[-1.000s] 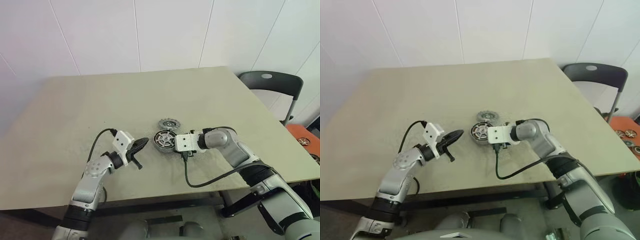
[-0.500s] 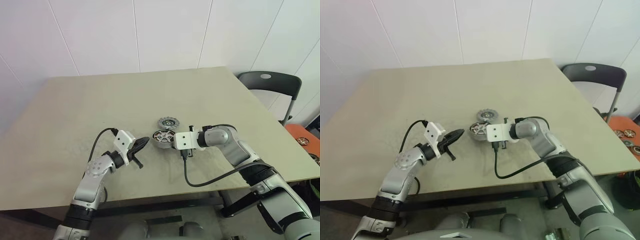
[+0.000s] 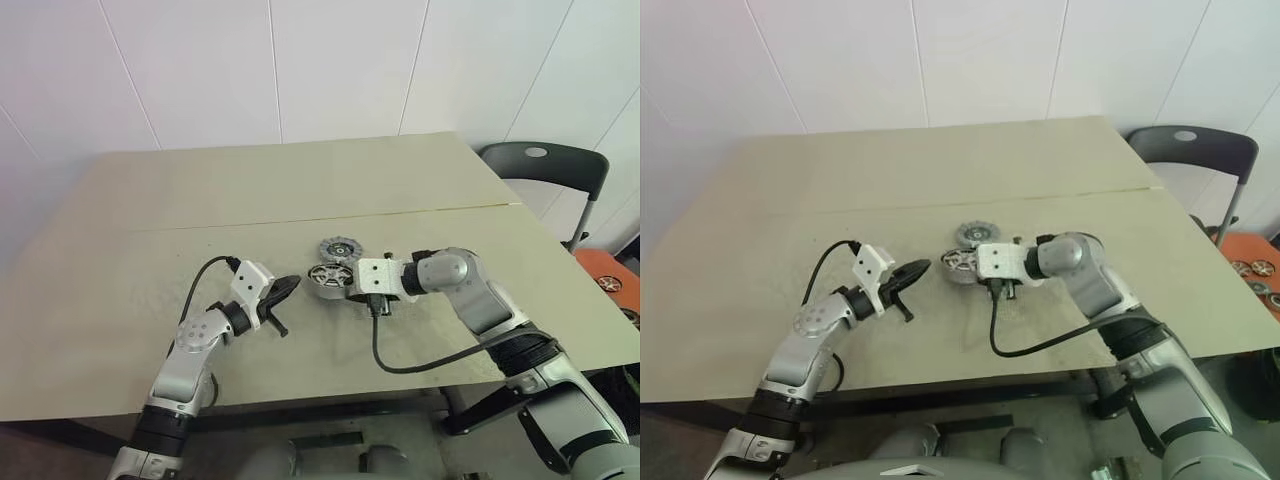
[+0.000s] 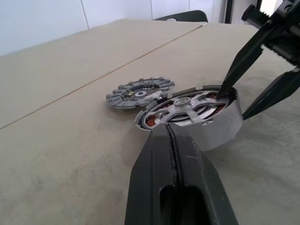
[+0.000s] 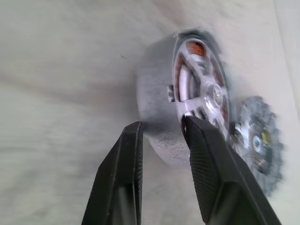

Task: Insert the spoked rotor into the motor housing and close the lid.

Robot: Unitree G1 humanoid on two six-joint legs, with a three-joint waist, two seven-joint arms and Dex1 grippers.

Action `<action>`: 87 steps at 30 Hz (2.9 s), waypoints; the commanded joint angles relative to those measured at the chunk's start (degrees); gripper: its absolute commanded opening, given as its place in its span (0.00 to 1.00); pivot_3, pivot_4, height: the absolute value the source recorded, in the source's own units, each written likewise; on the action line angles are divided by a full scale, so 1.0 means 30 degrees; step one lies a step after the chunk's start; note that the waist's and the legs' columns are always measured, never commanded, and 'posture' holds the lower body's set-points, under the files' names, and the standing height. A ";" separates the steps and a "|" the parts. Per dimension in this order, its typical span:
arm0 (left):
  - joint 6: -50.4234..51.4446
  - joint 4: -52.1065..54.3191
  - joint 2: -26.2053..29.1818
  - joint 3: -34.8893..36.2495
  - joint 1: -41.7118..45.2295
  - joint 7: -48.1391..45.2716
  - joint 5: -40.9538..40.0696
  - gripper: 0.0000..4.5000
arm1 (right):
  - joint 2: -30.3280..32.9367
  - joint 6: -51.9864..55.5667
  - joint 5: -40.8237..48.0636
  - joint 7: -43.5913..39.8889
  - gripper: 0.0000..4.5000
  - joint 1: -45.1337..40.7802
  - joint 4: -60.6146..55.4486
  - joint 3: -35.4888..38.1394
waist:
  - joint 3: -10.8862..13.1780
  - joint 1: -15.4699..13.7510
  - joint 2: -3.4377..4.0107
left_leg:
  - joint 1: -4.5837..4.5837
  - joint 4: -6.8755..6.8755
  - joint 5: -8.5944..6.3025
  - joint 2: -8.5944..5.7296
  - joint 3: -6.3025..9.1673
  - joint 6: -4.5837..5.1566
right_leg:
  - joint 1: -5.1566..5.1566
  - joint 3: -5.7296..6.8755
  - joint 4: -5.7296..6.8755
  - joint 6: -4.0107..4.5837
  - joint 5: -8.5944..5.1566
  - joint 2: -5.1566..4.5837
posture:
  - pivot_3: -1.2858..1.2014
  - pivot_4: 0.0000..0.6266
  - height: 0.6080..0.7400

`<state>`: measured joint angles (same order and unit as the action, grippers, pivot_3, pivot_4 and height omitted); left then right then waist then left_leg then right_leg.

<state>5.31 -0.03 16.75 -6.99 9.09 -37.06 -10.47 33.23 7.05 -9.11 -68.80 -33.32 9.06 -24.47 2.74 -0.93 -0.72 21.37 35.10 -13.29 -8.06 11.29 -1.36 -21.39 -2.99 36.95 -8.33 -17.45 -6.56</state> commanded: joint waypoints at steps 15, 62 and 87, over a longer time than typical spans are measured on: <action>-0.0580 0.0276 -0.0225 -0.0139 0.0034 0.0468 0.0500 0.00 | -0.1471 0.0154 0.0217 0.1136 0.24 -0.1059 0.2137 0.0032 | 0.0004 0.0096 0.0024 | -0.0008 0.0019 0.0001 0.0057 -0.0033 -0.0007 | -0.0002 -0.0010 0.0046 0.0044 0.0023 0.0039 | 0.52 0.00 1.00; -0.0618 -0.0479 -0.1136 -0.0542 0.0682 0.0759 0.0706 0.00 | -0.0922 -0.4812 -0.3013 0.3003 0.02 -0.2752 0.4890 -0.0670 | 0.0002 0.0063 0.0025 | -0.0034 0.0029 0.0014 0.0042 -0.0025 -0.0040 | -0.0002 -0.0001 0.0049 0.0056 0.0033 0.0027 | 0.52 0.00 1.00; 0.0295 0.1581 0.1679 0.0528 -0.0162 -0.1002 -0.0342 0.00 | -0.0664 0.4113 0.0675 -0.1155 0.02 -0.1235 -0.0478 -0.0623 | 0.0006 0.0026 0.0029 | 0.0034 -0.0003 -0.0006 0.0042 -0.0024 -0.0038 | -0.0036 0.0002 0.0028 0.0040 0.0030 0.0019 | 0.52 0.00 1.00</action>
<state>5.86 2.00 21.20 -6.98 8.48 -39.27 -10.24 31.44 19.34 -7.58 -72.75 -36.95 7.65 -26.69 2.76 -0.86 -0.64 21.47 35.09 -13.31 -7.94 11.22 -1.48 -21.50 -2.99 37.04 -8.21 -17.35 -6.50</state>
